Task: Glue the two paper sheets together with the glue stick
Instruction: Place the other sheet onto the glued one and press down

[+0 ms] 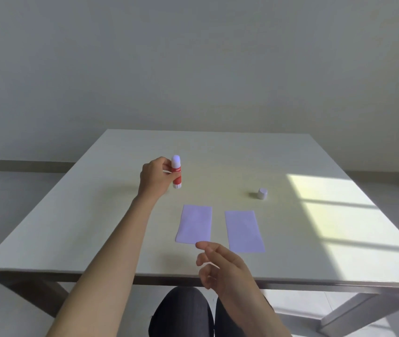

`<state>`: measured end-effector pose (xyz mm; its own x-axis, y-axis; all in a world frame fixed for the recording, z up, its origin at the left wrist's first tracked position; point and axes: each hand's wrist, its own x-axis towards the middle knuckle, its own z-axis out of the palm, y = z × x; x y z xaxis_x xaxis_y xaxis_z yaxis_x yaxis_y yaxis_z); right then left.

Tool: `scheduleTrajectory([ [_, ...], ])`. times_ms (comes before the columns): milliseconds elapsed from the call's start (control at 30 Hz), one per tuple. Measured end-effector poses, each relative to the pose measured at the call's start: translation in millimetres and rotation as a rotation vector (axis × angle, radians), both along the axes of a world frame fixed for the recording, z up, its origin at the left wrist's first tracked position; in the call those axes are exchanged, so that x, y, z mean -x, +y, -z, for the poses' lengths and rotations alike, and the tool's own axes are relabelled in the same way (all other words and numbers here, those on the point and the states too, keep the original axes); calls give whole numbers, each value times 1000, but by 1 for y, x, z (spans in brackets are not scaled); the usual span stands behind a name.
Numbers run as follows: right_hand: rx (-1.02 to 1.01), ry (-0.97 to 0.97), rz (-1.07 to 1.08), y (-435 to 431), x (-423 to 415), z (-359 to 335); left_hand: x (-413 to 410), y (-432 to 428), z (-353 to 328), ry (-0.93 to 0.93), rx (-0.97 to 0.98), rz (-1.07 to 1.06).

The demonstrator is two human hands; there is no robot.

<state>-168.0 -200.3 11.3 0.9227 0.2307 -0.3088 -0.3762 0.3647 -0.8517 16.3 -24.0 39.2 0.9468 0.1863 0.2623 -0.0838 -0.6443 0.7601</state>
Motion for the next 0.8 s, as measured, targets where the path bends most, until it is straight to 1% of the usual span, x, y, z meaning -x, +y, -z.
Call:
scheduleTrajectory([
  [133,184,-116,6,3,-1,-4,-1,8,14,5,-13,-33],
  [333,368,-206,1,8,-7,0,-3,12,23,17,5,-26],
  [400,491,-269,2,13,-10,5,-3,14,27,20,3,-34],
  [467,640,-399,-8,17,-14,11,-3,15,29,24,14,-39],
  [533,830,-572,-54,22,-17,19,-2,15,30,26,27,-38],
  [633,1286,-787,-155,29,-22,28,-3,17,33,32,36,-57],
  [667,1435,-842,-140,31,-22,29,-2,16,33,30,38,-60],
  [733,1657,-904,-90,36,-22,27,-1,15,34,25,57,-49],
  [800,1757,-960,-49,39,-21,28,1,14,36,11,82,-26],
])
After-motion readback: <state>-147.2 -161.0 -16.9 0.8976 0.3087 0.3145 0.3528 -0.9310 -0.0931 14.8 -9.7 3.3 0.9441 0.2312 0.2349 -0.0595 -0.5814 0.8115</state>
